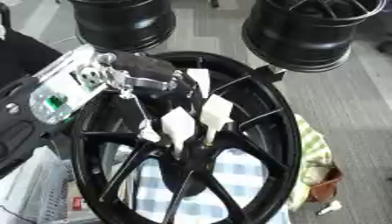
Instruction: Pull the pin out of the wheel hub.
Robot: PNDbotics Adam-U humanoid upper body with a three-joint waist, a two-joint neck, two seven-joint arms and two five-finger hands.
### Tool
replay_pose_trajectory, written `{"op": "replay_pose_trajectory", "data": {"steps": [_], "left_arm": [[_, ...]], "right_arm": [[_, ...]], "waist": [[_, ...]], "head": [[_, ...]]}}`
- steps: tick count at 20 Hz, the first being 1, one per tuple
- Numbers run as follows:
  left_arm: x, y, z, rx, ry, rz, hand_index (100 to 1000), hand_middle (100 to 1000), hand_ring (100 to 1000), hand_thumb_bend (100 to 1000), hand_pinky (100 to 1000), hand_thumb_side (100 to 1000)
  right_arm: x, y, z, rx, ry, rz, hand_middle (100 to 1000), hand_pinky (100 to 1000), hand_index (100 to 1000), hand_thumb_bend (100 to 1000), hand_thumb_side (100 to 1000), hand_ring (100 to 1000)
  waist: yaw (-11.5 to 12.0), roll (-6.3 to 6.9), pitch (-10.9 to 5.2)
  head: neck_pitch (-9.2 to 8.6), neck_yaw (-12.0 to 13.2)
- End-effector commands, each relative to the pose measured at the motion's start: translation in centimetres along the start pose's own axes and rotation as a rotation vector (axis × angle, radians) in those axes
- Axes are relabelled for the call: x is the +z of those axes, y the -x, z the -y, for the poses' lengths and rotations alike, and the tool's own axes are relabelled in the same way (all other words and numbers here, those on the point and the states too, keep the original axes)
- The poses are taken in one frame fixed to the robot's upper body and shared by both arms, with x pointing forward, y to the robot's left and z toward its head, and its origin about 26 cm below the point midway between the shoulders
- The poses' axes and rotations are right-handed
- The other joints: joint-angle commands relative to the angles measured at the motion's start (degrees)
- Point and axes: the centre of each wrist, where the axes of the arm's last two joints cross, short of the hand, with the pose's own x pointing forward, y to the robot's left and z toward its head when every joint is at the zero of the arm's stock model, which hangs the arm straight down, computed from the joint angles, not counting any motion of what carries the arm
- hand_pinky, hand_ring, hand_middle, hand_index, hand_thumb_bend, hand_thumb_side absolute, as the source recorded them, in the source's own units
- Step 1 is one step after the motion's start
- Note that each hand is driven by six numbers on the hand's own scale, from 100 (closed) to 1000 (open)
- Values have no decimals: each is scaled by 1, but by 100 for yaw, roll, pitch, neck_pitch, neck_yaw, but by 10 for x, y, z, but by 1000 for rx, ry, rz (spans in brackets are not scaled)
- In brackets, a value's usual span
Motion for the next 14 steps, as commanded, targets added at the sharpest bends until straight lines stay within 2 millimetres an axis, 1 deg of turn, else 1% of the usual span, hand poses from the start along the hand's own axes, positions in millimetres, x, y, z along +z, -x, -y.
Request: {"op": "replay_pose_trajectory", "data": {"steps": [1, 7, 9, 10, 14], "left_arm": [[10, -2, -13, -163, 148, 79, 876, 767, 867, 423, 874, 269], [6, 0, -8, -152, 162, 75, 867, 699, 825, 402, 859, 290], [4, 3, -5, -148, 173, 68, 866, 687, 818, 399, 855, 296], [3, 4, -3, -146, 177, 67, 864, 658, 799, 380, 847, 304], [-1, 6, 1, -136, 187, 66, 861, 628, 761, 359, 827, 310]], "right_arm": [[-6, -9, 4, 5, 31, 17, 643, 750, 752, 122, 323, 647], [-5, -8, 5, -1, 40, 16, 643, 750, 751, 125, 321, 647], [-5, -8, 5, -3, 46, 17, 643, 750, 751, 125, 321, 647], [-5, -8, 5, -4, 48, 17, 644, 750, 751, 125, 322, 647], [-5, -7, 5, -8, 57, 14, 644, 751, 750, 125, 322, 647]], "waist": [[4, 5, -116], [-21, 7, -120], [-29, 7, -116], [-33, 7, -114], [-37, 8, -111]], "head": [[28, -8], [-16, 3], [-12, 5], [-6, 4], [10, 11]]}}
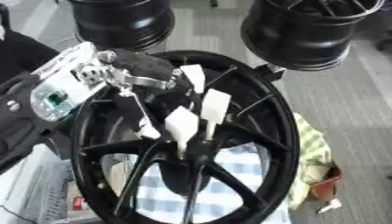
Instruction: Pull the pin out of the wheel hub.
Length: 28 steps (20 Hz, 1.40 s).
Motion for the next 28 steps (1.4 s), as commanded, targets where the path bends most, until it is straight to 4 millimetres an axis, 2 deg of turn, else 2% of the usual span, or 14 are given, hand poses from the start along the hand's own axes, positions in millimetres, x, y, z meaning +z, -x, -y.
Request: {"op": "replay_pose_trajectory", "data": {"steps": [1, 13, 20, 28], "left_arm": [[2, 1, -5, -127, 153, 89, 863, 633, 758, 356, 825, 312], [-5, -6, -11, -61, 110, 122, 809, 545, 696, 271, 788, 368], [-4, -11, -16, -38, 96, 115, 712, 469, 624, 223, 744, 391], [1, -13, -18, -35, 90, 109, 635, 416, 571, 199, 700, 306]], "right_arm": [[-5, -8, 5, 1, 42, 11, 644, 751, 750, 125, 323, 647], [-5, -5, 6, -2, 63, 5, 644, 752, 750, 130, 314, 648], [-5, -4, 7, -4, 76, 2, 643, 752, 750, 139, 308, 648], [-5, -3, 7, -6, 86, -1, 643, 751, 750, 154, 316, 647]], "waist": [[-9, -3, -105], [-26, 8, -124], [-33, 28, -141], [-10, 30, -172]], "head": [[-6, 13], [-9, 17], [3, 19], [6, 21]]}}
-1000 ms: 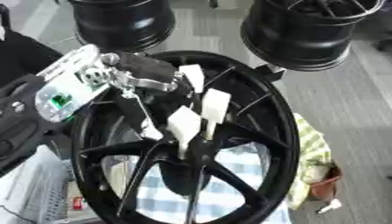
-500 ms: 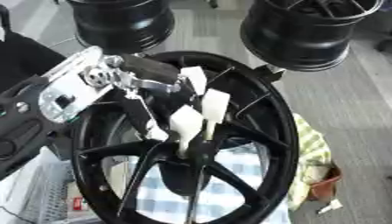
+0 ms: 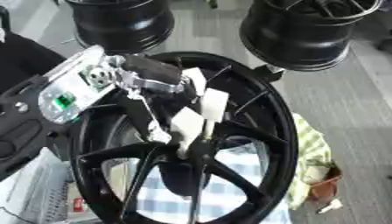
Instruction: Pull the pin out of the wheel hub.
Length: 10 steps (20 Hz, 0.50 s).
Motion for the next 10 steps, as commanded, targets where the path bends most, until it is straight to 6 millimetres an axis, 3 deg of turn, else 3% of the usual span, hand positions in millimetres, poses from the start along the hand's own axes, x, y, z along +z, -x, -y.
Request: {"op": "replay_pose_trajectory", "data": {"steps": [1, 6, 10], "left_arm": [[10, -4, -13, -107, 77, 47, 595, 382, 530, 194, 676, 289], [11, -5, -13, -116, 76, 43, 520, 313, 481, 183, 658, 230], [21, -11, -25, -118, 28, 45, 497, 291, 469, 186, 653, 161]], "right_arm": [[-7, -8, 4, 17, 54, 6, 643, 751, 750, 138, 312, 647], [-6, -7, 4, 19, 53, 6, 643, 750, 749, 141, 310, 648], [-7, -7, 5, 22, 54, 8, 644, 750, 749, 144, 308, 648]], "waist": [[2, -5, -116], [14, -18, -134], [36, -22, -149]], "head": [[3, 17], [9, 17], [22, 0]]}}
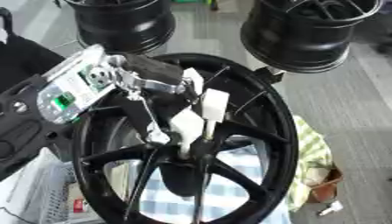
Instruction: Pull the pin out of the wheel hub.
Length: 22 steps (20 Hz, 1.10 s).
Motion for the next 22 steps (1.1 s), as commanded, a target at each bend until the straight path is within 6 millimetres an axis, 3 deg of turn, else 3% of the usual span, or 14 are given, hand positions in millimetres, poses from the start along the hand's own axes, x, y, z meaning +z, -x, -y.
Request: {"op": "replay_pose_trajectory", "data": {"steps": [1, 6, 10, 12, 13, 14, 19, 22], "left_arm": [[19, -8, -24, -102, 25, 45, 491, 284, 466, 193, 651, 124], [49, -24, -53, -94, -98, 53, 487, 270, 461, 190, 645, 100], [84, -33, -72, -60, -205, 31, 489, 267, 459, 177, 643, 100], [108, -30, -77, -31, -256, -20, 495, 265, 459, 167, 642, 100], [123, -26, -79, -12, -283, -59, 496, 267, 459, 101, 641, 100], [138, -22, -80, 8, -311, -105, 497, 266, 459, 166, 641, 100], [220, 4, -72, 112, -502, -420, 507, 264, 463, 127, 640, 100], [256, 17, -60, 150, -635, -605, 509, 265, 473, 112, 647, 100]], "right_arm": [[-7, -7, 5, 25, 51, 6, 644, 750, 749, 144, 308, 648], [-7, -6, 7, 31, 59, 9, 645, 750, 749, 147, 304, 649], [-8, -6, 8, 38, 62, 11, 644, 750, 749, 148, 305, 649], [-8, -6, 9, 43, 65, 13, 644, 750, 749, 148, 305, 649], [-9, -6, 10, 45, 67, 14, 644, 750, 749, 148, 303, 649], [-9, -6, 10, 48, 69, 15, 644, 750, 749, 148, 305, 649], [-11, -6, 13, 58, 79, 22, 644, 750, 748, 150, 302, 649], [-12, -8, 14, 61, 82, 30, 644, 750, 748, 152, 299, 649]], "waist": [[2, -12, -110], [46, -14, -129], [94, -10, -133], [121, -6, -128], [134, -4, -124], [144, -2, -119], [185, 7, -91], [187, 5, -78]], "head": [[24, -5], [33, -45], [33, -89], [33, -125], [33, -142], [33, -155], [33, -230], [33, -266]]}}
